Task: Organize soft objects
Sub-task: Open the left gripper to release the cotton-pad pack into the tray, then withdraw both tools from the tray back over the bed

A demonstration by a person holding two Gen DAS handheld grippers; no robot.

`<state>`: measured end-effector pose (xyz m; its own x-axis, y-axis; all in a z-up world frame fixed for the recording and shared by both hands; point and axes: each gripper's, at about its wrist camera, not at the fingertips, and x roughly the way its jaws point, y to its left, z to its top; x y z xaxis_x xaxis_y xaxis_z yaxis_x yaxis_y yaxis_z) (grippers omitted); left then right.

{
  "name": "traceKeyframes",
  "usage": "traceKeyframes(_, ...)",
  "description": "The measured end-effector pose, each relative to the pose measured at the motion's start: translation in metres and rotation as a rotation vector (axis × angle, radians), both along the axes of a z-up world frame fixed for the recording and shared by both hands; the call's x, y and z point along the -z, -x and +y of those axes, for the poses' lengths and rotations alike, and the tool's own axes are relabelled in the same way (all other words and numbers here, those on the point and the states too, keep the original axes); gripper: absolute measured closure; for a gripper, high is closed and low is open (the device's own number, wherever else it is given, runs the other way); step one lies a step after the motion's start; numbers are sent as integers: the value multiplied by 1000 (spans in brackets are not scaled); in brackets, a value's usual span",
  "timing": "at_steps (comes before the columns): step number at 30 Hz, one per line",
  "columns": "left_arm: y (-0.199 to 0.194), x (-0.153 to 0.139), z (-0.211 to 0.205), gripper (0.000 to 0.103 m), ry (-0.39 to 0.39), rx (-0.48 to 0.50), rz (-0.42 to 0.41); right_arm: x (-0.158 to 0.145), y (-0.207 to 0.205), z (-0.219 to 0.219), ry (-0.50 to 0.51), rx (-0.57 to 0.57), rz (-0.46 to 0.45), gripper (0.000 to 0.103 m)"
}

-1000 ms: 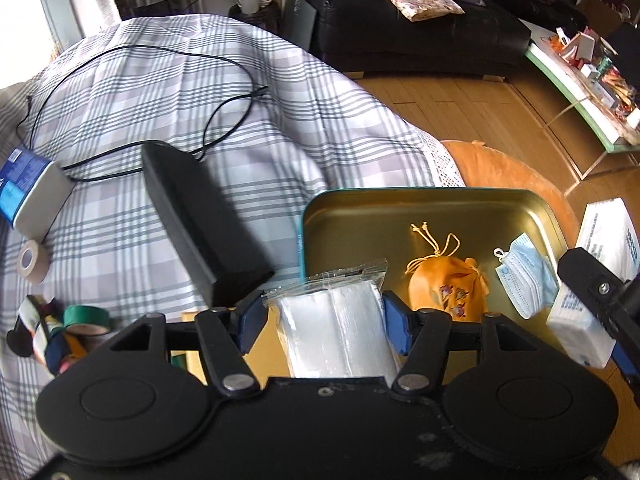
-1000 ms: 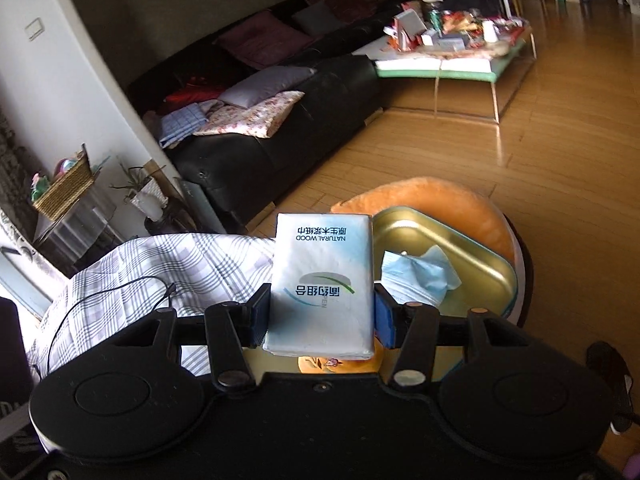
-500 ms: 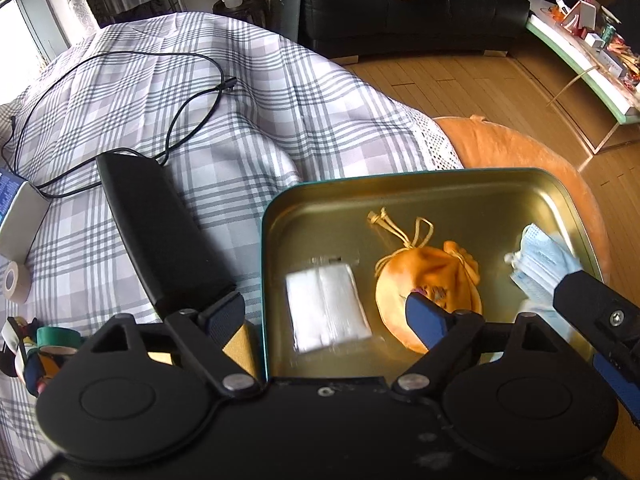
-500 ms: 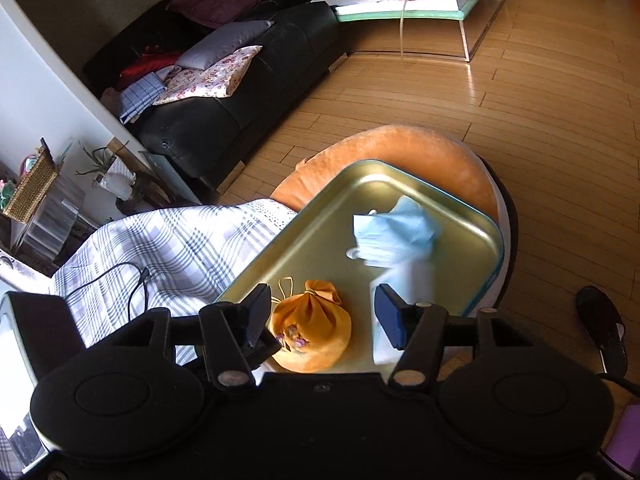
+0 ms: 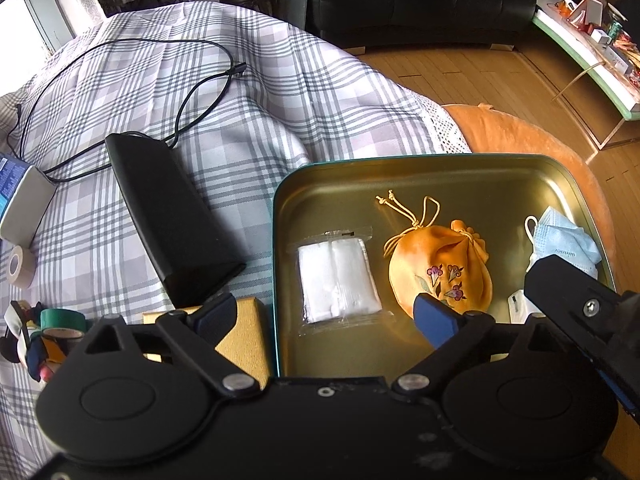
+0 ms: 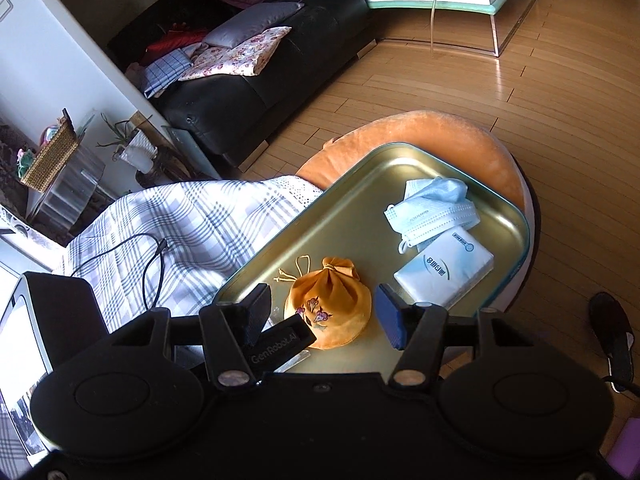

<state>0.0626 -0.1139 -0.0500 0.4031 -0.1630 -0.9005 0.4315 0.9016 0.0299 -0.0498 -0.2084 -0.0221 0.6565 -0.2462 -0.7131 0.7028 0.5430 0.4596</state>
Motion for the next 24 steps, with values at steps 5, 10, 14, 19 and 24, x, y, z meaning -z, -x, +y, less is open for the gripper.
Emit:
traceKeyframes(5, 1, -4, 3, 7, 2, -1, -7, 0, 1, 1, -4, 0, -2, 47)
traceKeyframes(10, 0, -12, 10, 7, 14, -9, -14, 3, 4, -3, -36, -1, -26, 47)
traceKeyframes(14, 0, -21, 19, 7, 32, -18, -25, 8, 8, -10, -105, 6, -50, 47)
traceKeyframes(19, -3, -30, 29, 6, 58, -35, -26, 11, 7, -11, -138, -1, -55, 47)
traceKeyframes(24, -1, -38, 39, 6, 66, -49, -44, 10, 7, -9, -124, 4, -49, 47)
